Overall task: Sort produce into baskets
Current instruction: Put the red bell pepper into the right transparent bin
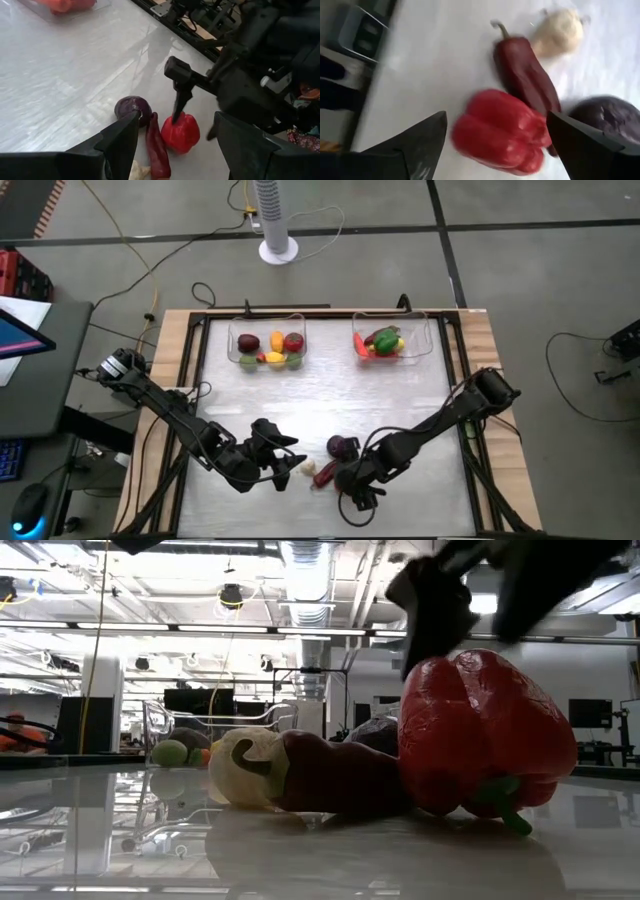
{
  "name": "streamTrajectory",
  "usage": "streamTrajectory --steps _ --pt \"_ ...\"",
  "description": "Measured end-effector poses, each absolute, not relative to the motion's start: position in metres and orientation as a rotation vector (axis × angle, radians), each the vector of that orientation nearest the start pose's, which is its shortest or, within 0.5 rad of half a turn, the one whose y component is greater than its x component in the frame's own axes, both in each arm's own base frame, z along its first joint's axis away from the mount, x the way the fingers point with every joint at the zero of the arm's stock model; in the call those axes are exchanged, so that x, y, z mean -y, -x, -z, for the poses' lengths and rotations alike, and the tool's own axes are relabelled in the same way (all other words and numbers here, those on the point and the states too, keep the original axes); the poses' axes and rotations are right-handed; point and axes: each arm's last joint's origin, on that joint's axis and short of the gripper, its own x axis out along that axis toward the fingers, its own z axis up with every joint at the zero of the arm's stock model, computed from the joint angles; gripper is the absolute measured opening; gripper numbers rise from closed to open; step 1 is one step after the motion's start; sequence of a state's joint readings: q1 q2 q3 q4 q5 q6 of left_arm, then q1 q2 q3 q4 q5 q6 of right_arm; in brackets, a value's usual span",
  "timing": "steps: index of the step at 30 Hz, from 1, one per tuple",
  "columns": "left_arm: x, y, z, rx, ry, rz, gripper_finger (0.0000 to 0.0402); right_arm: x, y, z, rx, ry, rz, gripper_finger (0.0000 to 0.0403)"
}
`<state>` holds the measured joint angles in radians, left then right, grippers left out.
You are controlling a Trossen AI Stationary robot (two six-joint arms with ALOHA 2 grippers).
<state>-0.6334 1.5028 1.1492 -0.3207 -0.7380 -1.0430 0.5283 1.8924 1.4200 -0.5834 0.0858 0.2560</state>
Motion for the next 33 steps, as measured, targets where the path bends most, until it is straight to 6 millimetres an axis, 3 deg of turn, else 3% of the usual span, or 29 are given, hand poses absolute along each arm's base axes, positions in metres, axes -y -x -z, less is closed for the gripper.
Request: streamTrajectory --steps 11,18,33 --pt "0.175 -0.271 -0.281 -0.43 0.594 -0.344 0.0245 -0.197 -0.345 -0.19 -1.125 0.193 -0.218 0.0334" --pt "0.176 -0.27 -0.28 -0.449 0.595 -0.338 0.0245 -0.195 -0.344 -0.191 -1.115 0.24 -0.165 0.0305" --pt "0.176 -0.269 -0.279 -0.46 0.591 -0.335 0.0245 -0.186 -0.345 -0.2 -1.147 0.293 -0.137 0.013"
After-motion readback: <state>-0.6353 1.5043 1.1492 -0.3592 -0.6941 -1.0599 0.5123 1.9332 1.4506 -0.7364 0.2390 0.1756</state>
